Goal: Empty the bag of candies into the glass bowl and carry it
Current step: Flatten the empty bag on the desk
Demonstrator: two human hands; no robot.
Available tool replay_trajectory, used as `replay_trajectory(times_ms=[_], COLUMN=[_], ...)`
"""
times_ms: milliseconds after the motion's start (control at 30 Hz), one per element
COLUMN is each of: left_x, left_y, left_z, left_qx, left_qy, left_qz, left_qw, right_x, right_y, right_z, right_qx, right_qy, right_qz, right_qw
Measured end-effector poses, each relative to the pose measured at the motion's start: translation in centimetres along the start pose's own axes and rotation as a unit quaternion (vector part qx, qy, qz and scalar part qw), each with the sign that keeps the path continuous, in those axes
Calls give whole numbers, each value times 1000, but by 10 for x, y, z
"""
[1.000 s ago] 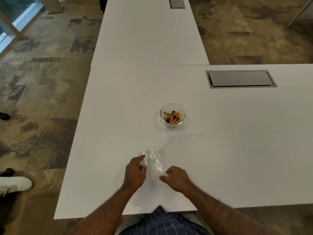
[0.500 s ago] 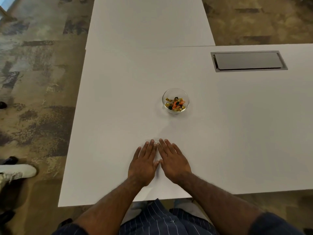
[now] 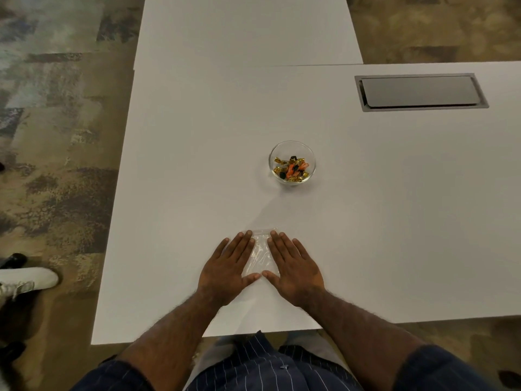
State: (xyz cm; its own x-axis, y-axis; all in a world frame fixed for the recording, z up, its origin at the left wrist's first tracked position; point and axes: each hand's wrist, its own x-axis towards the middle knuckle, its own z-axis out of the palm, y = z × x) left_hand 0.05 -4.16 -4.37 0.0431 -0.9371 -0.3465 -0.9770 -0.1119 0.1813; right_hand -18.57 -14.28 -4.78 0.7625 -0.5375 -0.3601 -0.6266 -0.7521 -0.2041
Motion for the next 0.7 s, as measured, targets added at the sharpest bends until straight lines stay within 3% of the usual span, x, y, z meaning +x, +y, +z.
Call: replay_trajectory(times_ms=[167, 333, 467, 533, 600, 700], left_x=[0, 8, 45, 74, 103, 143], left_y=[-3, -2, 14, 27, 37, 43], left_z=[0, -12, -45, -67, -91, -118], left_qx=[-11, -48, -187, -342, -523, -705], left_qy=[1, 71, 180, 226, 227, 217], left_qz=[13, 5, -29, -86, -165, -249], left_qw=[1000, 996, 965, 908, 805, 628], right_x=[-1, 8, 31, 49, 69, 96], right_y=[4, 14, 27, 36, 46, 68], right_z=[-1, -20, -54, -74, -93, -115], right_qx=[22, 70, 221, 331, 493, 725], right_qy=[28, 146, 282, 340, 326, 279], right_qz=[-20, 4, 87, 135, 218, 286], right_qw=[999, 987, 930, 870, 777, 561])
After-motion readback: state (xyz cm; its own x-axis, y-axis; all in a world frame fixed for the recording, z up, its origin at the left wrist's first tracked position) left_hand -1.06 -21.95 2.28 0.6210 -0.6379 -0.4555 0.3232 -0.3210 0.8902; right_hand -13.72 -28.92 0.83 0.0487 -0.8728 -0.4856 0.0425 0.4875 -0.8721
